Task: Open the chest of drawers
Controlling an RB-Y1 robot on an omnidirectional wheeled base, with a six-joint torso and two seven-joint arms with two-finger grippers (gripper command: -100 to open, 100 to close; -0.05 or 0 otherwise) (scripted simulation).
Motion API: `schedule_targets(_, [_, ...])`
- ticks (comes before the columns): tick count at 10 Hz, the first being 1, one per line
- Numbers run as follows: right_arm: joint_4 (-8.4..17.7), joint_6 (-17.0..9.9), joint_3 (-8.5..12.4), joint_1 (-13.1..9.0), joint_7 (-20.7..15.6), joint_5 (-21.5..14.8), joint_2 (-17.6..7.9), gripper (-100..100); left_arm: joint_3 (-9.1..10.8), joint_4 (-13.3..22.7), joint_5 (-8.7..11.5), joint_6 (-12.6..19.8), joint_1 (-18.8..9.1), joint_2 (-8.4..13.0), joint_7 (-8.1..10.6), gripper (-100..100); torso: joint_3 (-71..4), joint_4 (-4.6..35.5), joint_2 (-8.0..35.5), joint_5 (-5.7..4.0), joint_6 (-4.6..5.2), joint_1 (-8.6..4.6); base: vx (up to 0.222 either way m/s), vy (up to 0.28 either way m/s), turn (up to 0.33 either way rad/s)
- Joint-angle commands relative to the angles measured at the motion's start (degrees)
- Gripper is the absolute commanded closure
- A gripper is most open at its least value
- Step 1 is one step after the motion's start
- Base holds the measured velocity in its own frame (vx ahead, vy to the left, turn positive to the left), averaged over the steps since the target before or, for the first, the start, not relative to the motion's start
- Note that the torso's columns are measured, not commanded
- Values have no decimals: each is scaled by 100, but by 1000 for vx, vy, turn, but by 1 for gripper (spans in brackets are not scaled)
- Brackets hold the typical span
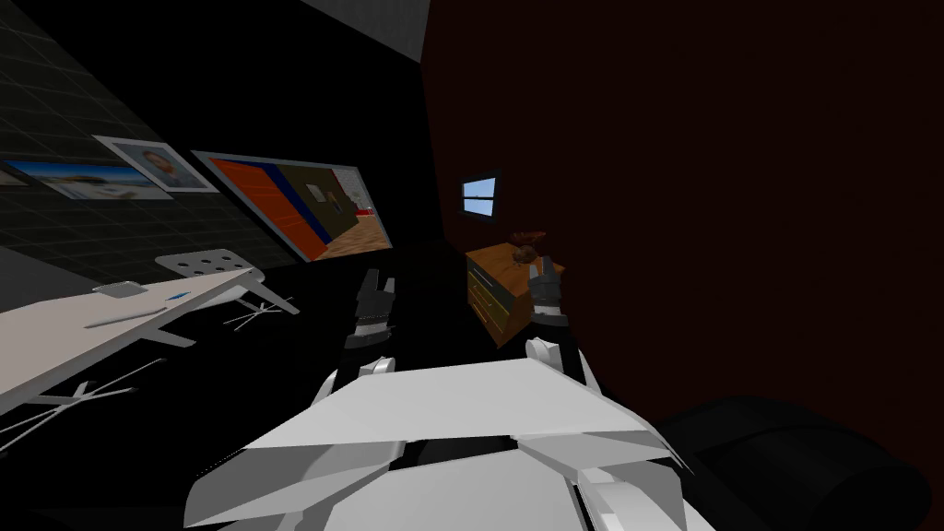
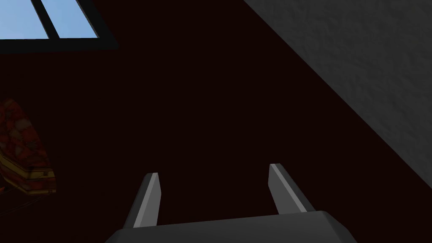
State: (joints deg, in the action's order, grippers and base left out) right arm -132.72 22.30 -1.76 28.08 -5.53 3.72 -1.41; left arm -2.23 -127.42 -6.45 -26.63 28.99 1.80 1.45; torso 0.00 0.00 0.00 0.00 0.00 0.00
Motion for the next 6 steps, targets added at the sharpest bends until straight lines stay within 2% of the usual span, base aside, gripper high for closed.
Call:
schedule_targets(1, [0,0,0,0,0,0,0,0,0,0,0,0,0,0,0,0,-467,235,232,0,0,0,0,0,0])
schedule_targets(6, [-1,0,0,0,0,0,0,0,0,-1,0,0,0,0,0,0,-4536,2268,2269,0,0,0,0,0,0])
